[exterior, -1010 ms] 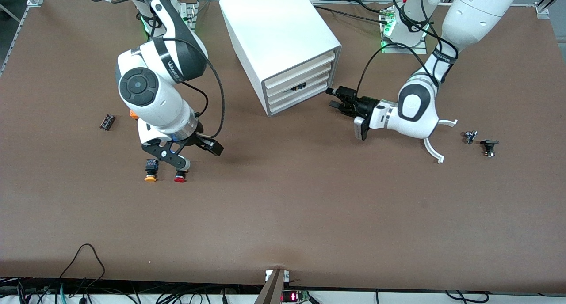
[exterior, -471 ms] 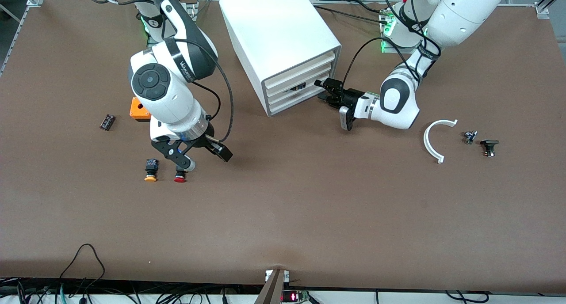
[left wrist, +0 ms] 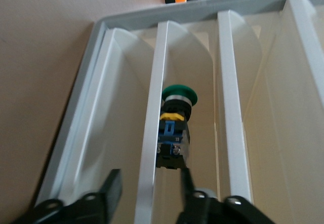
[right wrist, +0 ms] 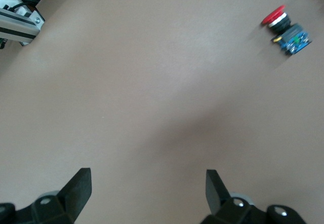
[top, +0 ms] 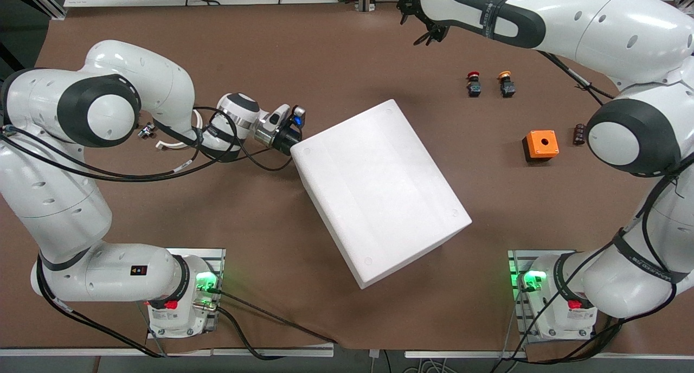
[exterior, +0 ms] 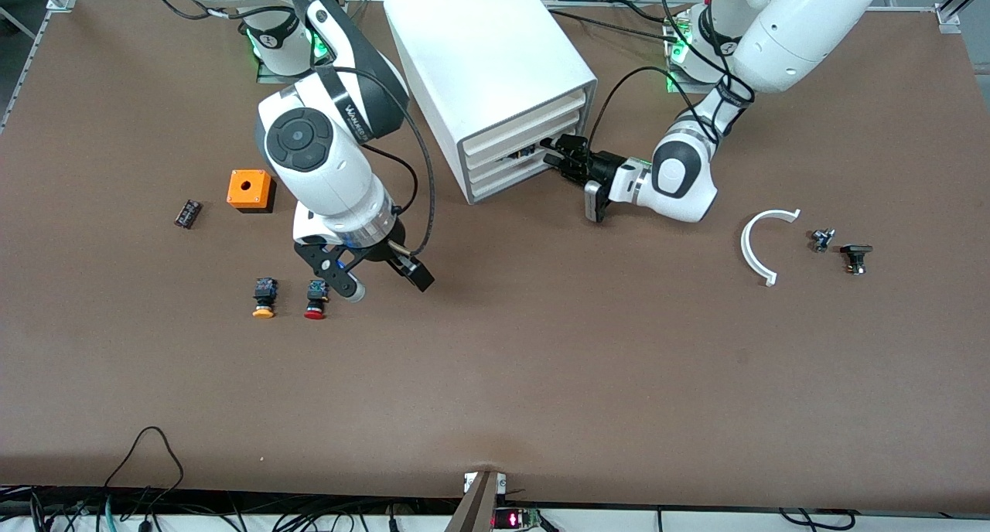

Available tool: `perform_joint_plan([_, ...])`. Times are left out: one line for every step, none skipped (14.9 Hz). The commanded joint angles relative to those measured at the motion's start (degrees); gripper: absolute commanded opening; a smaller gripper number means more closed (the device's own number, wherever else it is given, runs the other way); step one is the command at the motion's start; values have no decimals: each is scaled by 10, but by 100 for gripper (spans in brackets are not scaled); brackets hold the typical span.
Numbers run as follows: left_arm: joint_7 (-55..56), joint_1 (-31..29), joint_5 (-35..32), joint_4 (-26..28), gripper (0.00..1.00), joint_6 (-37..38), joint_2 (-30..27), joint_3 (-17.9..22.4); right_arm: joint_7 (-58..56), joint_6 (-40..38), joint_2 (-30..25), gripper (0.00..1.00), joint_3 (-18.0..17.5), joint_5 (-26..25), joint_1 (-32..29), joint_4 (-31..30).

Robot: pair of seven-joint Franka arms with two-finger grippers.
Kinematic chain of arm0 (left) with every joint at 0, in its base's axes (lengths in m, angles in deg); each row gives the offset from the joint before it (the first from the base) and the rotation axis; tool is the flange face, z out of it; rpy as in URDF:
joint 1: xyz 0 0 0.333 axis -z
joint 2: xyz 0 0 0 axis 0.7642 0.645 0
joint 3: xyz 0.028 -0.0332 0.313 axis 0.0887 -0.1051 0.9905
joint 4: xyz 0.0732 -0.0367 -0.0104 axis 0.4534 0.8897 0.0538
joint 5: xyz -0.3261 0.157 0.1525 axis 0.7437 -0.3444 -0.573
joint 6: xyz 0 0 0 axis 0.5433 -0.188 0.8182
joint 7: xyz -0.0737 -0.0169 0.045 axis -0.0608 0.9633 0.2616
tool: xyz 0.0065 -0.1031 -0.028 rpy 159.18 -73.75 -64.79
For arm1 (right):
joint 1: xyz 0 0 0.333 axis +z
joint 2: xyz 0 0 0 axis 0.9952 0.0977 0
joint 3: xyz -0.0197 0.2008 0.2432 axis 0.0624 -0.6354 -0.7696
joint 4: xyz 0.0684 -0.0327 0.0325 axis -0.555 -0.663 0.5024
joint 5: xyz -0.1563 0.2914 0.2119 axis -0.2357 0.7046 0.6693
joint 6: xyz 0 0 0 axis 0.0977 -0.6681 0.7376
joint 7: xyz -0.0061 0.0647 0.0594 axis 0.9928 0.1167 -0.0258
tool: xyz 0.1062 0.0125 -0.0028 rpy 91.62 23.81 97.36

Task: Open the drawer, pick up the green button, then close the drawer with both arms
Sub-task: 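Pull the drawer further out with the left gripper while the right gripper approaches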

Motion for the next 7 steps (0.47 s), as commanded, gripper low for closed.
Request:
perform_joint_plan([-27, 3, 20, 12, 4, -6, -4, -1, 45, -34, 45, 100, 1, 7, 15, 89])
perform_joint_plan([-27, 2, 20, 12, 0, -5, -4, -1, 60, -40, 58, 100, 1, 8, 18, 112])
perform_joint_plan([-27, 1, 19, 11, 0, -4, -5, -1, 69, -46, 65, 100, 1, 8, 23, 126])
perform_joint_plan([-27, -3, 18, 10, 0, -3, -5, -1, 76, -50, 66, 100, 0, 8, 24, 132])
perform_joint_plan([-26, -6, 16, 5, 0, -3, -4, 1, 89, -50, 65, 100, 0, 23, 24, 134])
perform_joint_plan([-24, -6, 14, 3, 0, -4, -6, 6, 104, -50, 65, 100, 0, 37, 25, 138])
perform_joint_plan([-20, -11, 12, -4, 0, -3, -6, 10, 112, -50, 65, 100, 0, 43, 26, 145])
